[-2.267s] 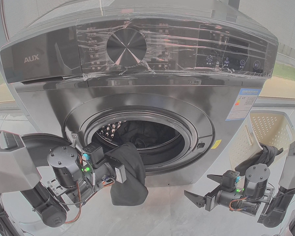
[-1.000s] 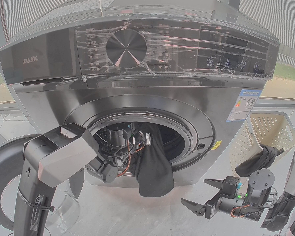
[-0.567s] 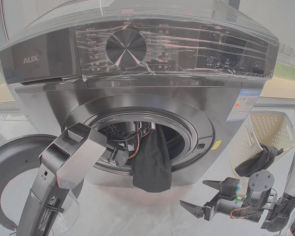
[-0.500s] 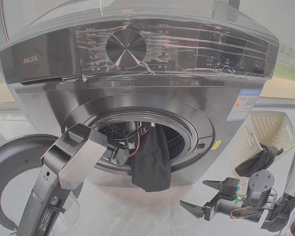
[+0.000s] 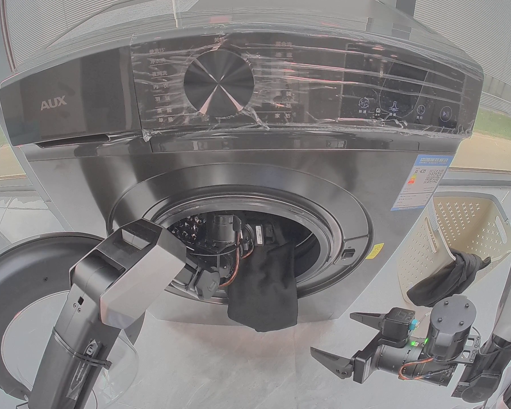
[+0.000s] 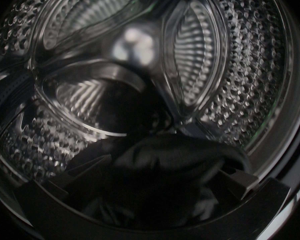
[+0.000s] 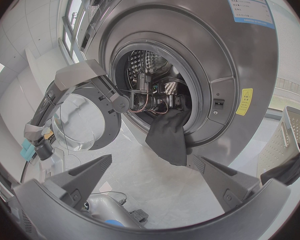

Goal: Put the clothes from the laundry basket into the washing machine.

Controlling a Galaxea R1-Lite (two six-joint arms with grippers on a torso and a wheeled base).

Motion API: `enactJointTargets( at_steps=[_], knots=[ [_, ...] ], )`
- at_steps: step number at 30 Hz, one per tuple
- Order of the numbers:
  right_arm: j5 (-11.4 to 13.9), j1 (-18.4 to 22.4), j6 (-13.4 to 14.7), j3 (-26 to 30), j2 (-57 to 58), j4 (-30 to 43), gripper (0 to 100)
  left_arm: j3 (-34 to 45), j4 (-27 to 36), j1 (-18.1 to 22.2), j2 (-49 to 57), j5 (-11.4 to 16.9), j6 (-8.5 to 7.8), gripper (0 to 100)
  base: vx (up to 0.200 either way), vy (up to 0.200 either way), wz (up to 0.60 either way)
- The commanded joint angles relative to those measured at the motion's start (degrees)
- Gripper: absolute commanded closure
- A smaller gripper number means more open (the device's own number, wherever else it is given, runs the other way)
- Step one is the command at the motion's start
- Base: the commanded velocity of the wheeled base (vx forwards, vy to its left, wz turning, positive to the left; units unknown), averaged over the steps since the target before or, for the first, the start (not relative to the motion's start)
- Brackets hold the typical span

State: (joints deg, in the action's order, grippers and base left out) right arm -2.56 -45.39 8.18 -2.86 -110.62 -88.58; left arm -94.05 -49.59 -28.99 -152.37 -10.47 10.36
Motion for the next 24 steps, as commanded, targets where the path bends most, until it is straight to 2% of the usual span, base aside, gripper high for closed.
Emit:
enactJointTargets(
  at_steps=[1, 5, 15, 24],
  knots=[
    [0.01, -0.84, -0.01, -0.12, 0.67, -0.02, 0, 10.47, 4.15, -1.95, 8.41, 0.72, 1.77, 0, 0.0, 0.0, 0.0],
    [0.01, -0.76, -0.01, -0.21, 0.58, -0.02, 0, 12.31, 5.03, -2.65, 9.99, 0.89, 1.5, 0, 0.0, 0.0, 0.0],
    [0.1, -0.84, -0.09, -0.39, 0.58, -0.02, 0, 16.97, 8.55, -4.85, 10.6, 4.14, 0.71, 0, 0.0, 0.0, 0.0],
    [0.1, -0.93, -0.01, -1.0, 0.31, -0.02, 0, 16.36, 8.19, -3.97, 6.91, 4.06, -0.34, 0, 0.0, 0.0, 0.0]
  ],
)
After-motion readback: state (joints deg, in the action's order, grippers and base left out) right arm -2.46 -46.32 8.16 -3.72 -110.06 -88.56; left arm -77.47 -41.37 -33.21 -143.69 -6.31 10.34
